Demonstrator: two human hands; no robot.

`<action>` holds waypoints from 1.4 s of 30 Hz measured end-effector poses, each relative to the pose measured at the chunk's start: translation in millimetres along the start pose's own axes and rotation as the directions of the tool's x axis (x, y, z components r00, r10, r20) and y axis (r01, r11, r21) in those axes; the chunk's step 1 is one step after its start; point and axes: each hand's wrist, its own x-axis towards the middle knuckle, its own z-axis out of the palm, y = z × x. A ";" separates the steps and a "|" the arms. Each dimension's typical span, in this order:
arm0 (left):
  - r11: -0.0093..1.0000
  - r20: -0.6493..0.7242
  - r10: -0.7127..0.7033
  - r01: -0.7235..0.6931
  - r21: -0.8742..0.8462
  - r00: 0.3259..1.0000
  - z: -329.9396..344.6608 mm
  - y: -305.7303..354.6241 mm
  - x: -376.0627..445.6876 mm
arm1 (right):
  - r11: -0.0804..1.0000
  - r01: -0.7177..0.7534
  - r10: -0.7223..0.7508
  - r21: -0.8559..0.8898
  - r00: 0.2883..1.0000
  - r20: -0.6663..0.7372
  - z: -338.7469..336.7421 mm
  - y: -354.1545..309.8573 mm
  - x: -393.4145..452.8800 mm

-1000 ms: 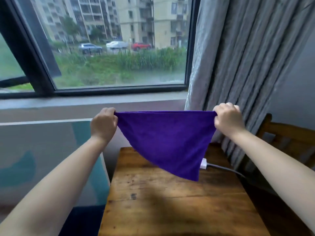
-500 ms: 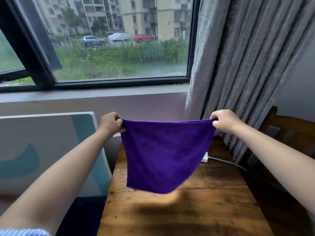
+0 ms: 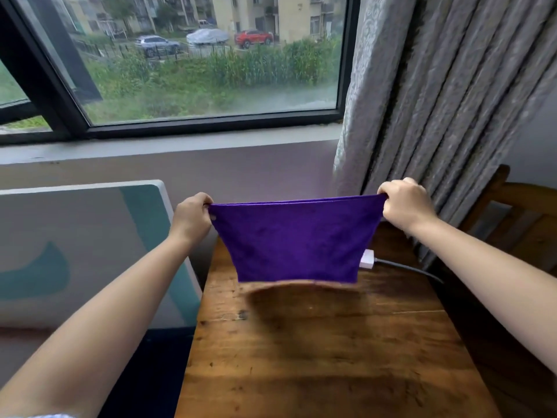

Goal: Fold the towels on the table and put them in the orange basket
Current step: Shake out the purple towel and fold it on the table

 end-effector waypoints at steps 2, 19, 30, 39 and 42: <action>0.998 0.104 0.032 -0.037 0.044 0.994 0.4 -11.8 -12.9 | 0.997 0.080 -0.080 -0.001 0.989 0.124 10.9 7.1 -17.4; 0.906 0.904 -0.405 -0.071 0.416 0.136 86.5 -100.4 -134.6 | 0.960 0.268 0.053 -0.086 0.128 0.990 115.0 3.3 -152.2; 0.885 0.555 -0.432 0.215 0.412 0.711 145.0 -115.5 -112.0 | 0.987 -0.007 0.109 -0.161 0.763 0.638 178.4 10.2 -114.6; 0.833 0.507 -0.515 0.264 0.487 0.691 193.0 -130.1 -89.9 | 0.987 -0.088 0.154 -0.137 0.773 0.615 240.0 26.0 -93.0; 0.817 0.526 -0.529 0.231 0.529 0.666 205.1 -140.3 -87.1 | 0.991 -0.094 0.136 -0.100 0.774 0.619 253.7 29.9 -92.5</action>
